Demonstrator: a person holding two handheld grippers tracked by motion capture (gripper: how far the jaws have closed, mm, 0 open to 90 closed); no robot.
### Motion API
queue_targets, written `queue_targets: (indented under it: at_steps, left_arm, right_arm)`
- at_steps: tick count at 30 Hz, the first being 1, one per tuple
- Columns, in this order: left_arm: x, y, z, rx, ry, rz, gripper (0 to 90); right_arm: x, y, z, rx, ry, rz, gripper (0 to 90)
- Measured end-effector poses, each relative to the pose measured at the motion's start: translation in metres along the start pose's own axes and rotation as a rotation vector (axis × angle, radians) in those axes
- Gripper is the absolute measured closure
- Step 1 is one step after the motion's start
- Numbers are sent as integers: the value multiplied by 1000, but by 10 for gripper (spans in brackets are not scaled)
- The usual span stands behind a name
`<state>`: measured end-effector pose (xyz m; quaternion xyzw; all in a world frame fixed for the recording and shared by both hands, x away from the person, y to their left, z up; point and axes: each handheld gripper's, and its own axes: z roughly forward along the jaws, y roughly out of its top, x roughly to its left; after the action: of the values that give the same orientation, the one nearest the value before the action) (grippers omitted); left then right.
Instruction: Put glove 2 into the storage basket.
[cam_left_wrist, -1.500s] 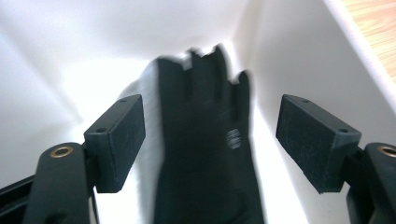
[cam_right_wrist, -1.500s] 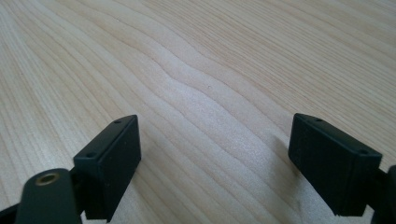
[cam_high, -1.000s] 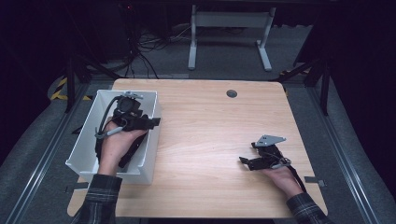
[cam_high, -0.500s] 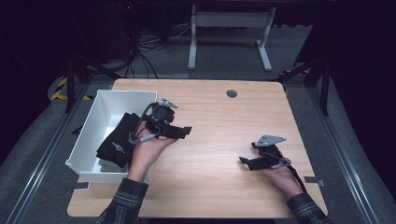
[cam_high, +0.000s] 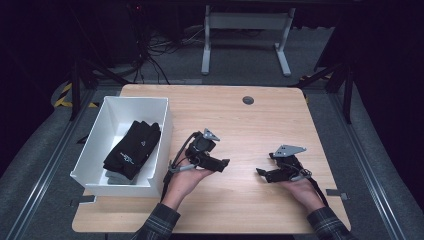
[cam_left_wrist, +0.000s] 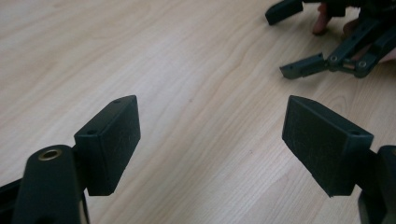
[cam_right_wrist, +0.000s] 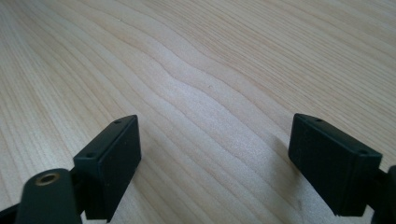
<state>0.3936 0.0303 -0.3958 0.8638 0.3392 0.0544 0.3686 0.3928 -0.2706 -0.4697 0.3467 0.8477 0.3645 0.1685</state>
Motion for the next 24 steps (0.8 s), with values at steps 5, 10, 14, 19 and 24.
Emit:
queue_targets:
  at_steps: [5, 10, 14, 19, 24]
  left_arm:
    - [-8, -13, 25, 41, 9, 38, 199]
    - [-10, -22, 41, 68, 17, 51, 197]
    - [-9, -29, 52, 91, 56, 64, 197]
    - [-10, -34, 60, 105, 76, 82, 195]
    - [-13, -34, 61, 106, 91, 100, 191]
  right_arm:
    - [0, 0, 0, 0, 0, 0, 176]
    - [0, 0, 0, 0, 0, 0, 176]
    - [0, 0, 0, 1, 1, 0, 176]
    - [0, 0, 0, 1, 0, 0, 176]
    - [0, 0, 0, 1, 0, 0, 176]
